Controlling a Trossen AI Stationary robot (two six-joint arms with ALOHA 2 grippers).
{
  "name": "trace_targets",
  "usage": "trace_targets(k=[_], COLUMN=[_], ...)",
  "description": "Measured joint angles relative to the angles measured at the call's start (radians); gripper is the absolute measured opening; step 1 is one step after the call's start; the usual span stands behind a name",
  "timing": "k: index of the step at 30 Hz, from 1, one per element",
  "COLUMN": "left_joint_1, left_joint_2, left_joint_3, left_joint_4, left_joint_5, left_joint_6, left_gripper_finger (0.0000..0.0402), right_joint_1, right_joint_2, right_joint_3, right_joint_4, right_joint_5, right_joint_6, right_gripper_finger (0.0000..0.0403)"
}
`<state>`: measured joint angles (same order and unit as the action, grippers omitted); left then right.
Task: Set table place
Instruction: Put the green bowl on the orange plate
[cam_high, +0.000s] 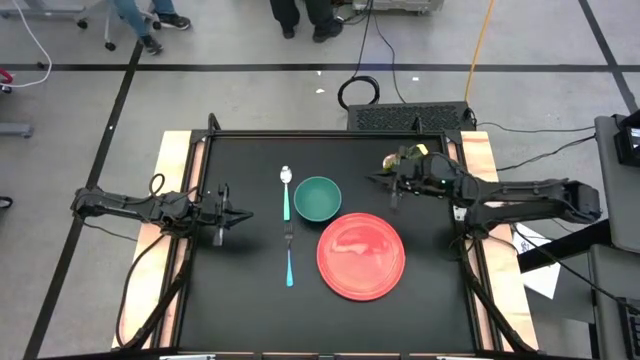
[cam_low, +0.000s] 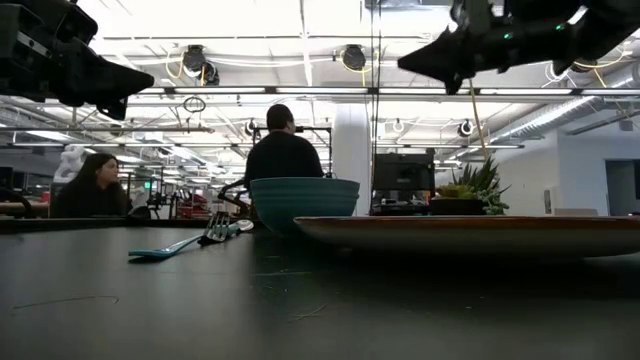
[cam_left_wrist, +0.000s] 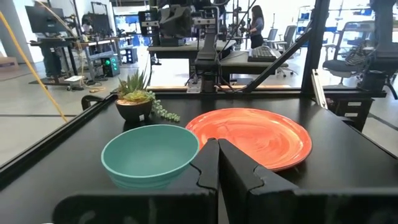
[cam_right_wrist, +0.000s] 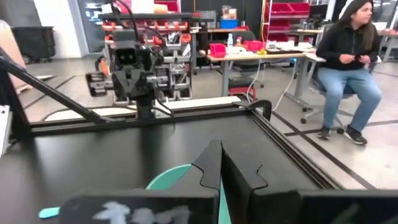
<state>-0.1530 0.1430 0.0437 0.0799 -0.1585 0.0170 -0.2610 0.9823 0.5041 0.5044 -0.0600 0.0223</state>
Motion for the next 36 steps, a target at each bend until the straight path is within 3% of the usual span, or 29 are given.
trace_targets(k=[17, 25, 36], left_joint_1=[0.000, 0.000, 0.000], left_joint_2=[0.000, 0.000, 0.000], left_joint_3=[0.000, 0.000, 0.000], left_joint_4=[-0.001, -0.001, -0.001], left_joint_5=[0.000, -0.001, -0.002], left_joint_6=[0.009, 0.014, 0.026], left_gripper_finger=[0.0010, 0.0010, 0.0010], right_joint_1=[-0.061, -0.070, -0.104], right_joint_2=[0.083, 0.198, 0.474], right_joint_3=[0.006, 0.138, 0.381], right_joint_4=[0.101, 0.060, 0.058], right_joint_5=[-0.077, -0.129, -0.235], right_joint_6=[0.013, 0.013, -0.007], right_gripper_finger=[0.0000, 0.0000, 0.0000])
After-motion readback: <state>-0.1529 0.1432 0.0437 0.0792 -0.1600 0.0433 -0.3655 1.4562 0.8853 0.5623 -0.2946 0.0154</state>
